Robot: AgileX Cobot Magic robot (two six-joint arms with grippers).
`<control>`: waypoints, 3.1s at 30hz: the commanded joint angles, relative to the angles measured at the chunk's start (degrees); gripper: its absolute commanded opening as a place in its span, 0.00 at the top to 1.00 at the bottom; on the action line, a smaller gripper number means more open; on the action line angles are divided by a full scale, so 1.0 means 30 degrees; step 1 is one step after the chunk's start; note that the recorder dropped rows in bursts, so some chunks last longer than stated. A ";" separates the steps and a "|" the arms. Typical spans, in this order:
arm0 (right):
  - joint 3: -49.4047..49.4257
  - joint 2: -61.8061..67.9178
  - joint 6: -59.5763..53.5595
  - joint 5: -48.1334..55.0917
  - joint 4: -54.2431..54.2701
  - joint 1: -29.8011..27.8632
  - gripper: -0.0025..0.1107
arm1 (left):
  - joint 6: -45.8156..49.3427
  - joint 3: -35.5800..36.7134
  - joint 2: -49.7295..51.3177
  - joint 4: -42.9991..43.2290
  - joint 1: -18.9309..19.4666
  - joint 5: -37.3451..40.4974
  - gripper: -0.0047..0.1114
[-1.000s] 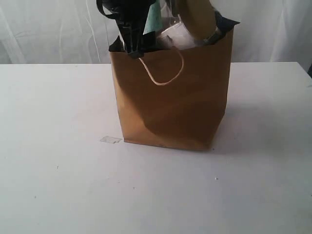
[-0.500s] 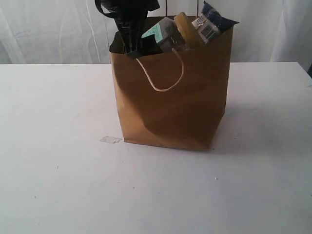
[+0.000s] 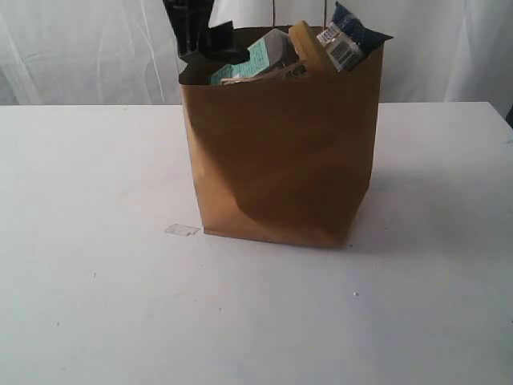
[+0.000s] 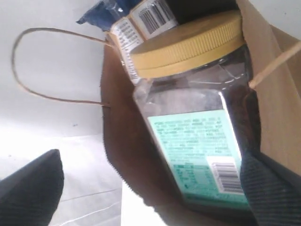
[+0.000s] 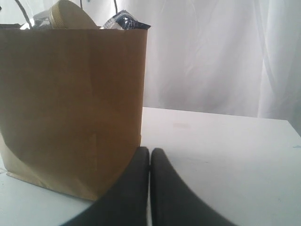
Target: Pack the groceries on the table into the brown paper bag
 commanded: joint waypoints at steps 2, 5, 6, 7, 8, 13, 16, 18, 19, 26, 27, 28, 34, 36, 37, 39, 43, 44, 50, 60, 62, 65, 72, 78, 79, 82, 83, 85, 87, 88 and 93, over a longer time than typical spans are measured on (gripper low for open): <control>0.0085 -0.0078 0.0063 0.0073 -0.0043 -0.0058 0.98 | 0.0138 -0.0166 -0.1413 0.0283 0.0011 0.0607 0.05; 0.0085 -0.0078 0.0064 0.0038 -0.0043 -0.0058 0.98 | -0.0545 -0.0166 -0.2039 0.0283 0.0011 0.1342 0.06; 0.0085 -0.0078 0.0064 0.0038 -0.0043 -0.0058 0.98 | -0.1211 -0.0166 -0.2309 0.0360 0.0011 0.1713 0.06; 0.0085 -0.0078 0.0064 0.0038 -0.0043 -0.0058 0.98 | -0.1762 -0.0166 -0.2477 0.0620 0.0011 0.1933 0.06; 0.0085 -0.0078 0.0064 0.0038 -0.0043 -0.0058 0.98 | -0.2675 -0.0166 -0.2640 0.1361 0.0011 0.2250 0.06; 0.0085 -0.0078 0.0064 0.0038 -0.0043 -0.0058 0.98 | -0.9282 -0.0166 -0.3282 0.7510 0.0011 0.4927 0.09; 0.0085 -0.0078 0.0064 0.0038 -0.0043 -0.0058 0.98 | -1.2045 -0.0122 -0.3527 0.9679 0.0312 0.6870 0.20; 0.0085 -0.0078 0.0064 0.0038 -0.0043 -0.0058 0.98 | -1.3210 -0.0122 -0.3656 1.0609 0.0755 0.7868 0.31; 0.0085 -0.0078 0.0064 0.0038 -0.0043 -0.0058 0.98 | -1.3718 -0.0122 -0.3741 1.1073 0.1038 0.8431 0.39; 0.0085 -0.0078 0.0064 0.0038 -0.0043 -0.0058 0.98 | -1.7455 -0.0122 -0.3839 1.3401 0.4779 0.9117 0.96; 0.0085 -0.0078 0.0064 0.0038 -0.0043 -0.0058 0.98 | -1.7736 0.0075 -0.3839 1.3116 0.5576 0.9117 0.96; 0.0085 -0.0078 0.0064 0.0038 -0.0043 -0.0058 0.98 | -1.8001 0.0372 -0.3839 1.2502 0.6378 0.9117 0.96; 0.0085 -0.0078 0.0064 0.0038 -0.0043 -0.0058 0.98 | -1.8002 0.4050 -0.4005 0.7133 1.1134 0.8611 0.96; 0.0085 -0.0078 0.0064 0.0038 -0.0043 -0.0058 0.98 | -1.7676 0.6172 -0.4475 0.5326 1.2336 0.7308 0.96; 0.0085 -0.0078 0.0064 0.0038 -0.0043 -0.0058 0.98 | -1.7278 0.7390 -0.4868 0.4457 1.2889 0.6362 0.96; 0.0085 -0.0078 0.0064 0.0038 -0.0043 -0.0058 0.98 | -1.7008 0.9828 -0.5816 0.3269 1.3667 0.3850 0.96; 0.0085 -0.0078 0.0064 0.0038 -0.0043 -0.0058 0.98 | -1.8722 1.5242 -0.8387 0.2969 1.4911 -0.2127 0.96; 0.0085 -0.0078 0.0064 0.0038 -0.0043 -0.0058 0.98 | -1.9422 1.6705 -0.9036 0.3126 1.5111 -0.3532 0.96; 0.0085 -0.0078 0.0064 0.0038 -0.0043 -0.0058 0.98 | -2.4187 2.4485 -1.4012 0.4133 1.6945 -1.2965 0.96; 0.0085 -0.0078 0.0064 0.0038 -0.0043 -0.0058 0.98 | -2.5280 3.2274 -1.7297 -0.0996 1.8133 -2.2224 0.96; 0.0085 -0.1103 0.0064 0.0290 -0.0043 -0.0449 0.98 | -2.2650 3.2988 -1.7169 -0.6113 1.8290 -2.3513 0.96; 0.0085 -0.2696 0.0064 -0.0011 -0.0043 -0.3552 0.98 | -1.9410 3.3237 -1.7169 -0.9710 1.8290 -2.4064 0.96; 0.0085 -0.2696 0.0064 -0.0230 -0.0043 -0.5507 0.98 | -2.2409 3.3158 -1.7169 -0.3240 1.8290 -2.4050 0.96; 0.0085 -0.2696 0.0201 0.5113 -0.0140 -0.5507 0.98 | -2.2599 3.3158 -1.7169 -0.3240 1.8290 -2.3074 0.96; 0.0085 -0.2696 0.0201 0.5780 -0.0140 -0.5507 0.98 | -2.2907 3.3158 -1.7169 -0.3240 1.8290 -2.3074 0.96; 0.0085 -0.2696 0.0201 0.7518 -0.0288 -0.5507 0.98 | -2.2995 3.3158 -1.7169 -0.3240 1.8290 -2.3211 0.96; 0.0085 -0.2696 0.0201 0.7588 -0.0285 -0.5507 0.98 | -2.2995 3.3158 -1.7169 -0.3193 1.8290 -2.3369 0.96; 0.0085 -0.2696 0.0201 0.7590 -0.0323 -0.5507 0.98 | -2.3034 3.3158 -1.7169 -0.2699 1.8290 -2.3505 0.96; 0.0085 -0.2696 0.0201 0.7590 -0.0430 -0.5507 0.98 | -2.4072 3.3158 -1.7840 -0.1765 1.8290 -2.3548 0.96; 0.0085 -0.2696 0.0201 0.7835 -0.0431 -0.5507 0.98 | -2.5155 3.3158 -1.8794 -0.0398 1.8290 -2.3512 0.96; 0.0085 -0.2696 0.0201 0.7841 -0.0431 -0.5507 0.98 | -2.5921 3.3147 -2.1955 0.5218 1.6891 -2.3424 0.96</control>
